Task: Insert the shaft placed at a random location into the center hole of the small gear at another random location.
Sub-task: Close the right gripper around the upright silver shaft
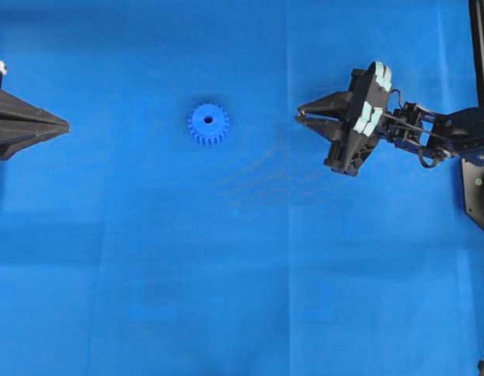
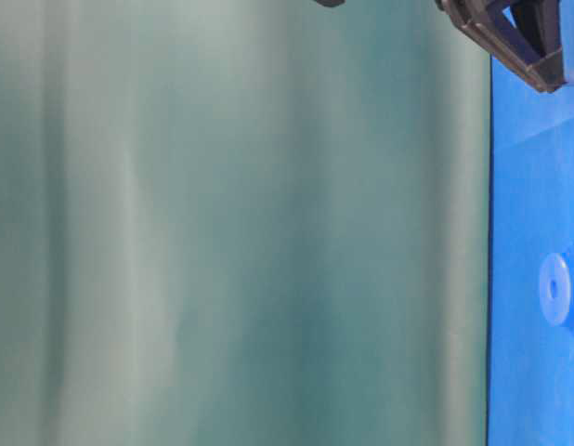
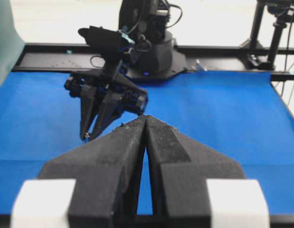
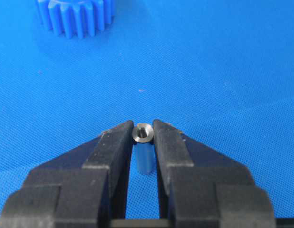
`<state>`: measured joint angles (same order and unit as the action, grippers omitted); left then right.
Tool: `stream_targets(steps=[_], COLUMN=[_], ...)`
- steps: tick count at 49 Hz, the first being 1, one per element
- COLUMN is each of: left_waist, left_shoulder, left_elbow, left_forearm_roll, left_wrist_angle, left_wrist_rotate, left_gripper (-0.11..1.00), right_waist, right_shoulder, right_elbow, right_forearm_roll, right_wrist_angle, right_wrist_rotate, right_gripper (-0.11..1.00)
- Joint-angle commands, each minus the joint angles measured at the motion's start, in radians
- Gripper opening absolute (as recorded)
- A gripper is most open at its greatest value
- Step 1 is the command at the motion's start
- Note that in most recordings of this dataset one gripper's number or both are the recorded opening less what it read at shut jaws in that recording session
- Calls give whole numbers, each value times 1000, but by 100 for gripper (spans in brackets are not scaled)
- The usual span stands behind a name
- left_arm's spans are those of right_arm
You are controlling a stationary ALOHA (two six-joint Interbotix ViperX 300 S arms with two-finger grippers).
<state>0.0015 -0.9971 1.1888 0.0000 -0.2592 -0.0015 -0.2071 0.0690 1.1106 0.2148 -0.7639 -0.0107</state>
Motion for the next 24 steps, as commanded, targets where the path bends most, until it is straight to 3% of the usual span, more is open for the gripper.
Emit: stream_targets(steps=[1, 24], left_waist=[0, 0], left_shoulder=[3, 0], left_elbow=[-9, -9], left_forearm_roll=[2, 3], left_wrist_angle=[-5, -5], left_wrist_rotate=[-2, -3], left_gripper=[0, 0], right_waist=[-2, 5], right_shoulder=[-18, -307], right_elbow=[-11, -46], right_forearm_roll=[-2, -2], right_wrist_angle=[5, 304], right_wrist_rotate=[5, -2], right_gripper=[3, 3])
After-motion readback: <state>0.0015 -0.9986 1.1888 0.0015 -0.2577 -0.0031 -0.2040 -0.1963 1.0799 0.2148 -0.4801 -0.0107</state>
